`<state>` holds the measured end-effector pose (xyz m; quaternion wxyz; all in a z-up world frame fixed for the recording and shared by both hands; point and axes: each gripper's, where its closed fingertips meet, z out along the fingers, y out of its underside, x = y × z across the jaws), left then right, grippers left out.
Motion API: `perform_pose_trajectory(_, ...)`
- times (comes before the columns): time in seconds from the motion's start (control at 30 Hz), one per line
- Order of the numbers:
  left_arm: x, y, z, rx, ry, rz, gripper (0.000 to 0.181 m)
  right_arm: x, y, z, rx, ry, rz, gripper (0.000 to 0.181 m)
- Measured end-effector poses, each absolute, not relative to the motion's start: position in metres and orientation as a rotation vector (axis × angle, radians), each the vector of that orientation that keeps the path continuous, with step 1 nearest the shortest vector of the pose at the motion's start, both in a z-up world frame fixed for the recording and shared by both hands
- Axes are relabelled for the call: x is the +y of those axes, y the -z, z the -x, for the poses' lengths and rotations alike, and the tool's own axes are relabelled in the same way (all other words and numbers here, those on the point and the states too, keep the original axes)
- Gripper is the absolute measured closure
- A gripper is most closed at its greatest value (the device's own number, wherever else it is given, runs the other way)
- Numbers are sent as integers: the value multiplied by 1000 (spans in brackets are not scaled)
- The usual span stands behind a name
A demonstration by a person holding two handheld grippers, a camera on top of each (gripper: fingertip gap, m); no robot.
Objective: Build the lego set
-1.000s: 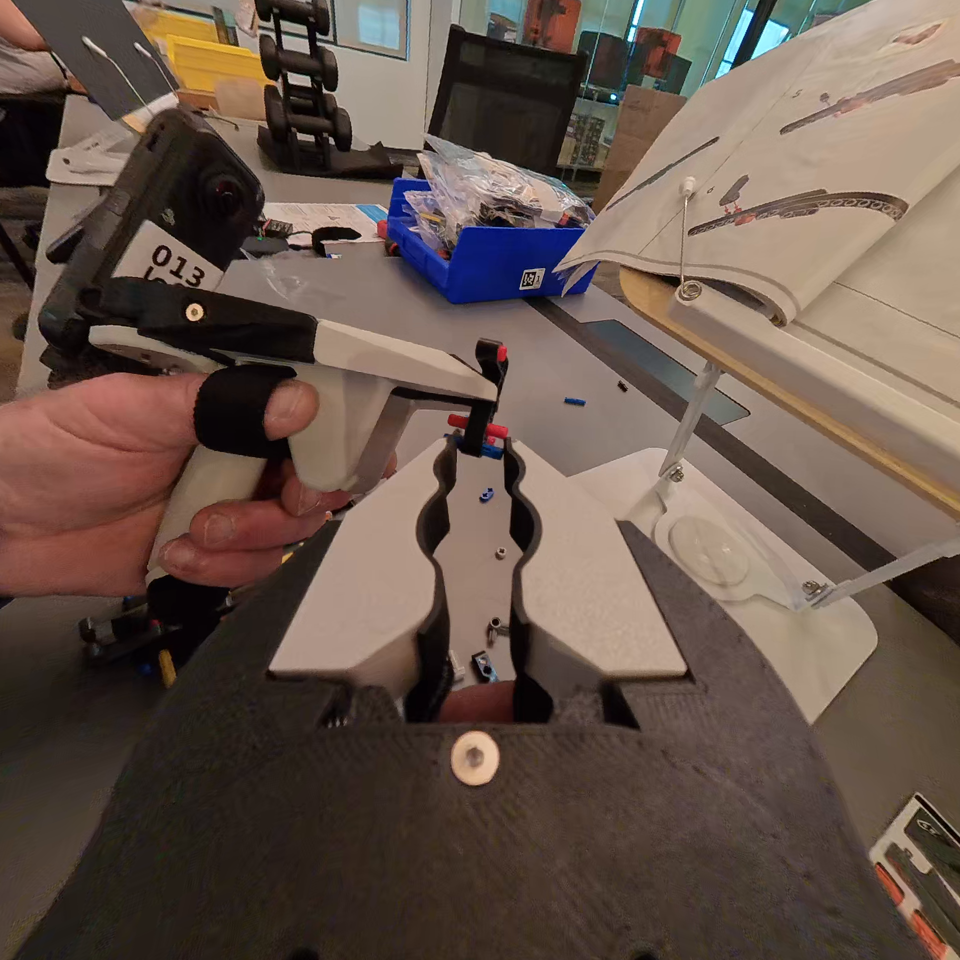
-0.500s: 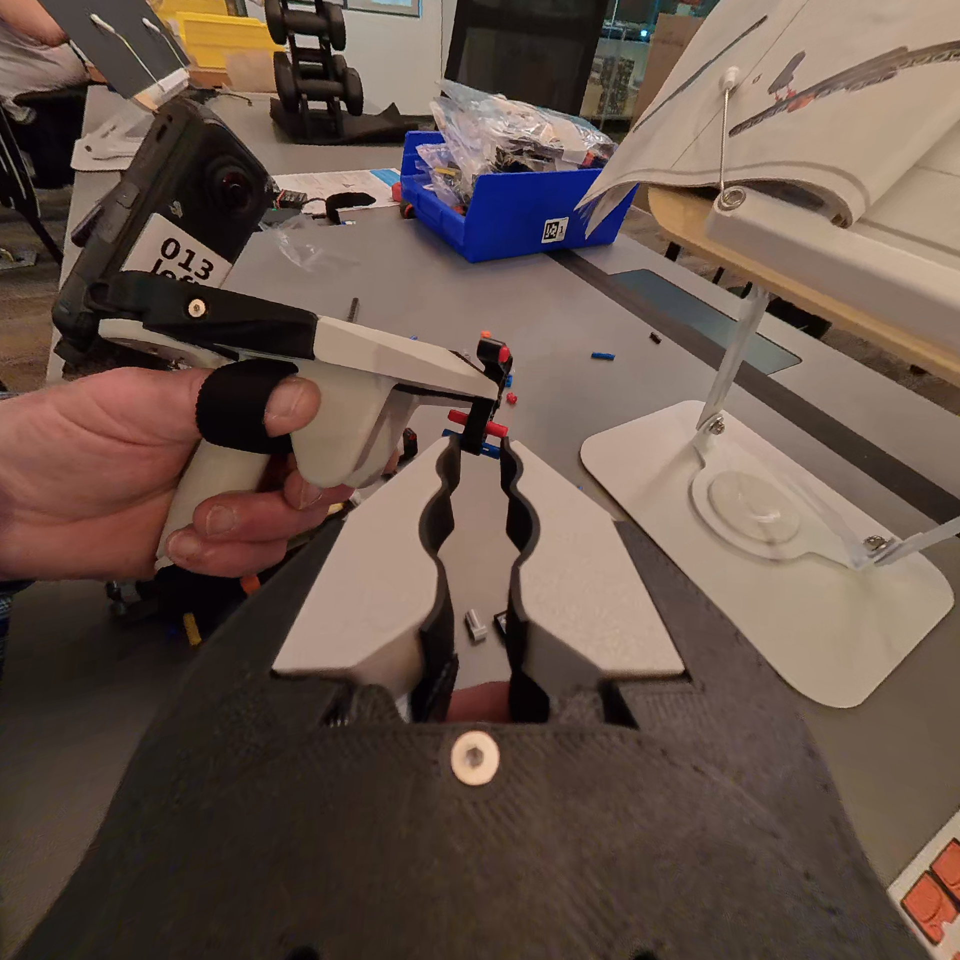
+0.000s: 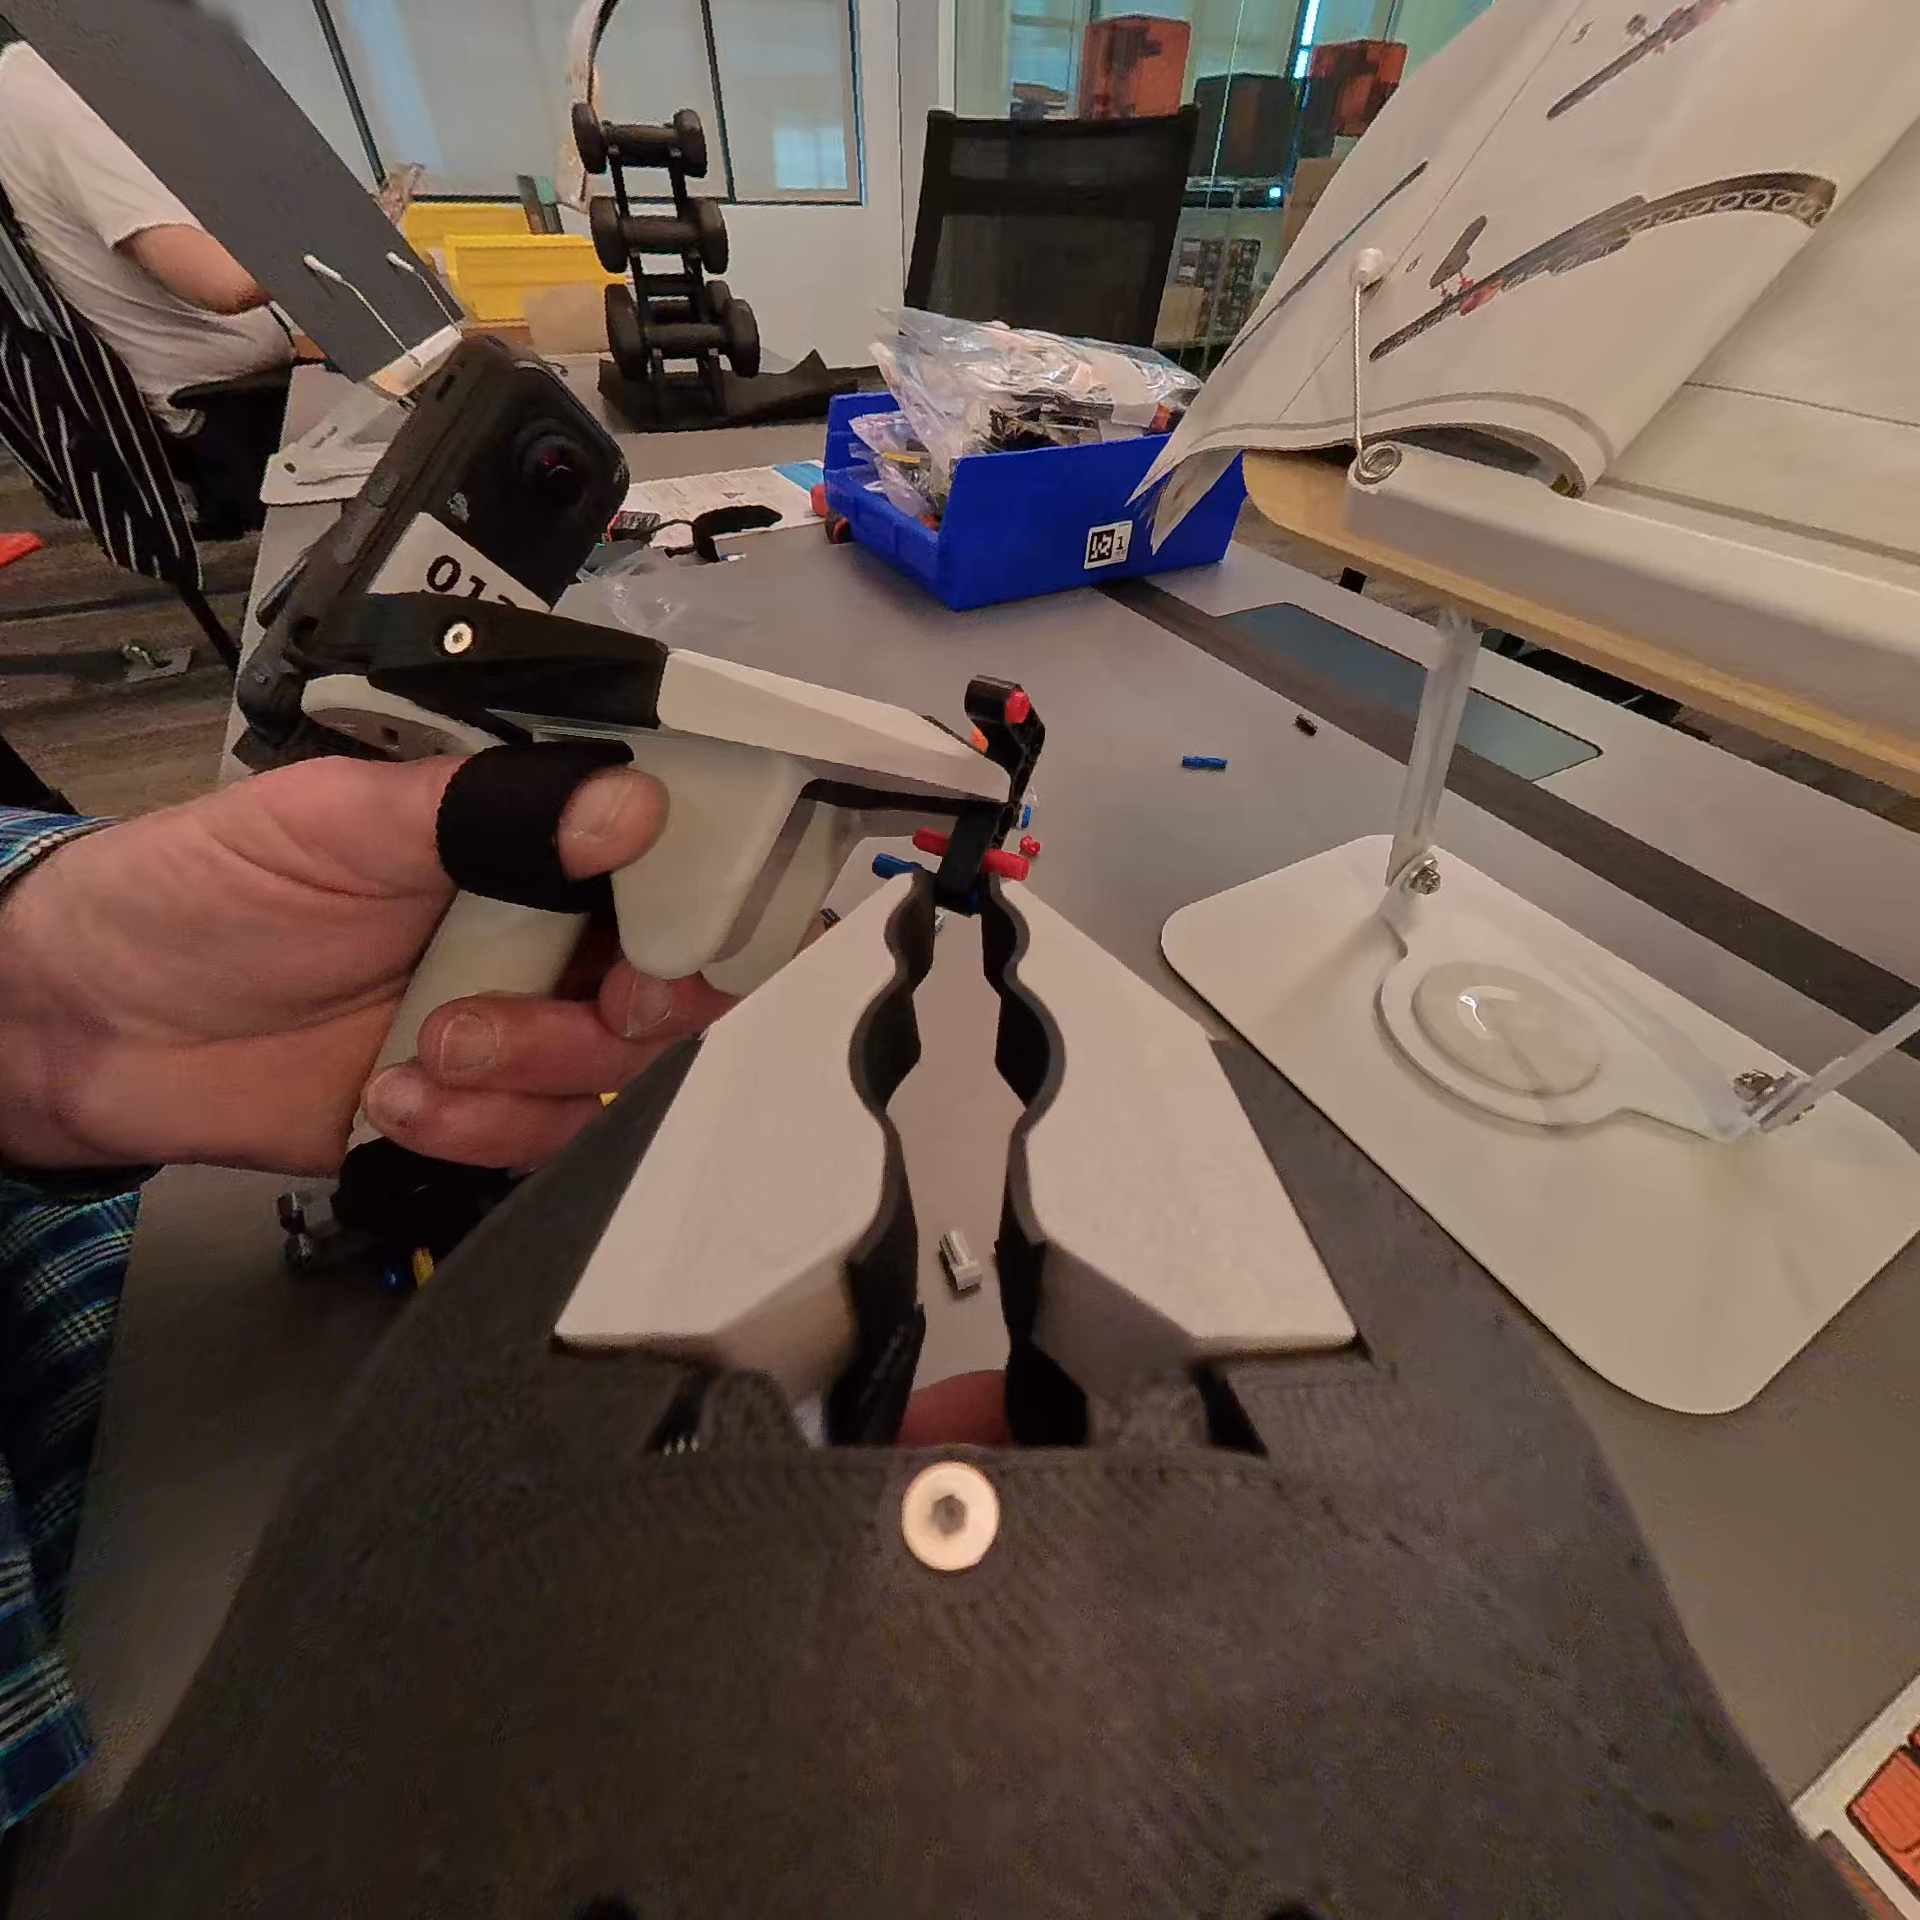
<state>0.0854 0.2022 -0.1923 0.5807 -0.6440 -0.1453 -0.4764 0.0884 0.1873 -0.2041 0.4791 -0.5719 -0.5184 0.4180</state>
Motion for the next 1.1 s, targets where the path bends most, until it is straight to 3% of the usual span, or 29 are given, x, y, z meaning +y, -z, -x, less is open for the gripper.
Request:
perform_pose_trajectory(0.2,204,189,-86,-350,1136,1488,175,188,201,-90,-1242,-1080,1404,174)
perform_pose_trajectory(0.5,204,162,-89,-304,1206,1358,176,180,183,-88,-1049,-1595,1489,162)
perform_pose_trajectory(0.7,200,147,-92,-285,1264,1261,175,176,165,-89,-901,-1918,1418,179)
perform_pose_trajectory(0.87,196,141,-97,-207,1286,1267,175,176,161,-94,-980,-1916,1404,180)
perform_pose_trajectory(1.0,188,141,-111,-67,1323,1332,163,175,152,-102,-1110,-1896,1381,181)
perform_pose_trajectory(1.1,186,137,-114,-10,1302,1335,175,172,150,-103,-1195,-1887,1371,181)
